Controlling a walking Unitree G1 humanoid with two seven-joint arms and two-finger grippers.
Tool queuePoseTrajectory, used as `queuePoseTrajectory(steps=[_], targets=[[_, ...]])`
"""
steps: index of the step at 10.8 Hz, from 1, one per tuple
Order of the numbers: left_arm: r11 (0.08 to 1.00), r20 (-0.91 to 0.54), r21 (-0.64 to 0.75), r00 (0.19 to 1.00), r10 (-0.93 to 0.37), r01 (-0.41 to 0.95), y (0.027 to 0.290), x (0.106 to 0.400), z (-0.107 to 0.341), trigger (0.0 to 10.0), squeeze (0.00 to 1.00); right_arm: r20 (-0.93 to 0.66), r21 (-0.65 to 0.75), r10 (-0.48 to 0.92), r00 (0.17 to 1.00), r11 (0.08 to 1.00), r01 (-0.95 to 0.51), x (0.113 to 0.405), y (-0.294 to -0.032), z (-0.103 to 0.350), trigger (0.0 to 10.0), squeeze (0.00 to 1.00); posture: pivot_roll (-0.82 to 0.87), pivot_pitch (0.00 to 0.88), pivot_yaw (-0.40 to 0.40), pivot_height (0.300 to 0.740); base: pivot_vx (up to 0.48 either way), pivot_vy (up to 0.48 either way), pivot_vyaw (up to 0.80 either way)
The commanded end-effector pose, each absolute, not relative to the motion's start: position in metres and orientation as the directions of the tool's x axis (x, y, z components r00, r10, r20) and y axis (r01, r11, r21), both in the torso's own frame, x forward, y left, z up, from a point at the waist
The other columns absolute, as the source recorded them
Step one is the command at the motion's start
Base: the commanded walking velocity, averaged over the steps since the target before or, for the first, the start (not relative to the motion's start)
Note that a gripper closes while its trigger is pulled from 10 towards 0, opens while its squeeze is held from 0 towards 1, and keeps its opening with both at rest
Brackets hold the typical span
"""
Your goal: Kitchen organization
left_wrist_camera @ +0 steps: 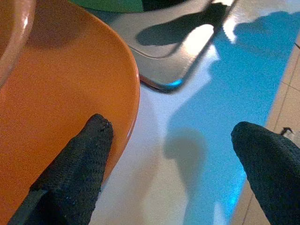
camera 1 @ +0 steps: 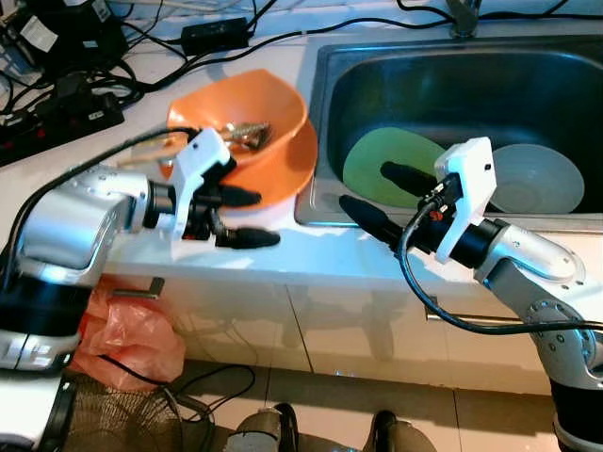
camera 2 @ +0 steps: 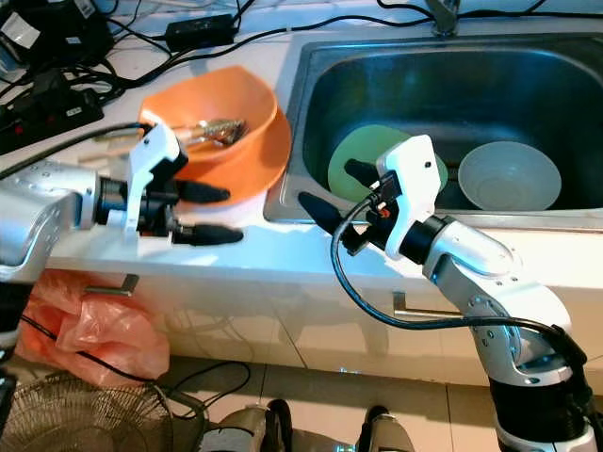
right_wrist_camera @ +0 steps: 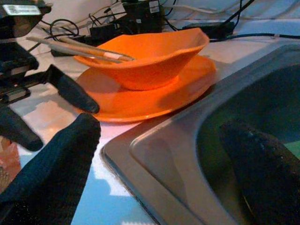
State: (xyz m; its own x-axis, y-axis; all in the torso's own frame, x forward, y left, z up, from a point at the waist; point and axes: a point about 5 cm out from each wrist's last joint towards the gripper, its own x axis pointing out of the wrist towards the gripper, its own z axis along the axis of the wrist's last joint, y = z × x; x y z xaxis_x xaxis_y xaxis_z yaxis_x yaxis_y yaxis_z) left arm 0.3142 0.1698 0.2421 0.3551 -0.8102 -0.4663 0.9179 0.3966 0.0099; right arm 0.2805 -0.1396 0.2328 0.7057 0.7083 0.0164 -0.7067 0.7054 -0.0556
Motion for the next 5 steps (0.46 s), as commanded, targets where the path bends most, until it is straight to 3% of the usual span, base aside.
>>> queuePoseTrajectory(steps=[1,3,4,5], targets=[[0.367,-0.494,-0.059,0.292,-0.819,0.928,0.167,0.304,0.233,10.0,0.00,0.021,-0.063,0.719,0.695,0.695,-0.717,0.280,-0.138,0.233,10.0,0.00,0.03,0.164,0.135,0.740,0.000,0.000,0.00],[0.391,-0.493,-0.047,0.319,-0.809,0.919,0.164,0.302,0.229,10.0,0.00,0.022,-0.062,0.719,0.694,0.694,-0.717,0.282,-0.137,0.232,10.0,0.00,0.03,0.162,0.132,0.740,0.000,0.000,0.00],[0.479,-0.463,0.054,0.447,-0.766,0.876,0.164,0.313,0.230,10.0,0.00,0.022,-0.062,0.718,0.696,0.696,-0.715,0.283,-0.137,0.232,10.0,0.00,0.03,0.161,0.128,0.740,0.000,0.000,0.00],[0.515,-0.420,0.106,0.508,-0.752,0.850,0.163,0.318,0.235,10.0,0.00,0.022,-0.062,0.717,0.697,0.697,-0.715,0.284,-0.137,0.232,10.0,0.00,0.03,0.159,0.125,0.740,0.000,0.000,0.00]])
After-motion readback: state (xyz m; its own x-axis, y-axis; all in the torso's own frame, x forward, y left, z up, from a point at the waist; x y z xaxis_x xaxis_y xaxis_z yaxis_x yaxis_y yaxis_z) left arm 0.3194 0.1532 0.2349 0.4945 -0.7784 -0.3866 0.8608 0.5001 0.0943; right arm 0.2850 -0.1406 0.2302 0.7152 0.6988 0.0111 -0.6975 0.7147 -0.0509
